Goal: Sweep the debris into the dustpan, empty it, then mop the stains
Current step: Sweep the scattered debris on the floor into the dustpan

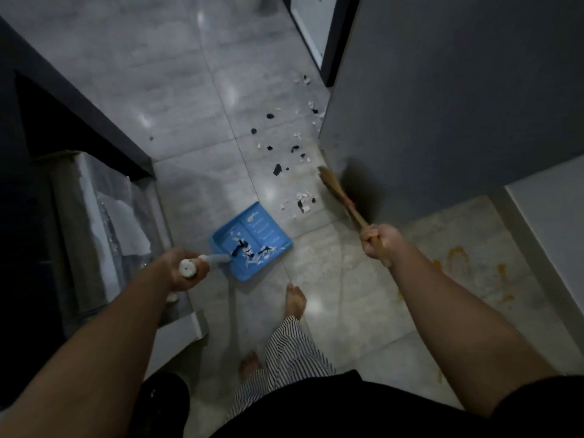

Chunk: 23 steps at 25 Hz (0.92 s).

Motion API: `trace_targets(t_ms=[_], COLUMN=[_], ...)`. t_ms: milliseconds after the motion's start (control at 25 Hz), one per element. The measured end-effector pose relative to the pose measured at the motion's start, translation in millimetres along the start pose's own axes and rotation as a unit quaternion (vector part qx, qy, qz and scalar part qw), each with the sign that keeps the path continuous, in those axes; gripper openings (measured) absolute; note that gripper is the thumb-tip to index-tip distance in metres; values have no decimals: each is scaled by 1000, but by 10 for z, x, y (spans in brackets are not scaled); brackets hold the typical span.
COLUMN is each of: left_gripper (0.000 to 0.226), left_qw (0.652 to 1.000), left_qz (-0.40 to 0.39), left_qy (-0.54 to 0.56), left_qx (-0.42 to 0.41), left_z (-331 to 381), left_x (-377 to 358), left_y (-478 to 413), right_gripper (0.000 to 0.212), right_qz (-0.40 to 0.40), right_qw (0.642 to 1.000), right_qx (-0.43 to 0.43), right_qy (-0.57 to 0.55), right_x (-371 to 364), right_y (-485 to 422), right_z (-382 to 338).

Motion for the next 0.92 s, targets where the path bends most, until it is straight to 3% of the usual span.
trace_targets(t_ms=[160, 320, 520, 640, 920], left_gripper=[29, 32, 32, 31, 26], left_qw=[999, 999, 999, 999, 997], left_qz=[-2, 18, 3, -11, -16], left_qy=[-22, -5, -9, -1, 39], left_qx=[28, 35, 41, 49, 59], left_z=[374, 588, 661, 616, 540], left_x=[-286, -401, -409, -309, 129], left_y=[-177, -300, -355, -329, -200], right_gripper=[35, 33, 32, 33, 34], right_qz=[13, -14, -82, -80, 9], right_qw=[998, 984, 969, 973, 994], right_qx=[-35, -111, -199, -190, -99], right_qy=[58, 138, 118, 100, 46], right_x=[-256, -477, -419, -231, -68], right_y=[-363, -431, -22, 184, 10], right_z=[-137, 236, 445, 317, 256])
Point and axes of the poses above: each hand's wrist, its own y-axis away from the middle knuckle, its own x-axis out of the back of the hand, z = x × y, the point moved 10 cm from there along -y, towards the middle knuckle
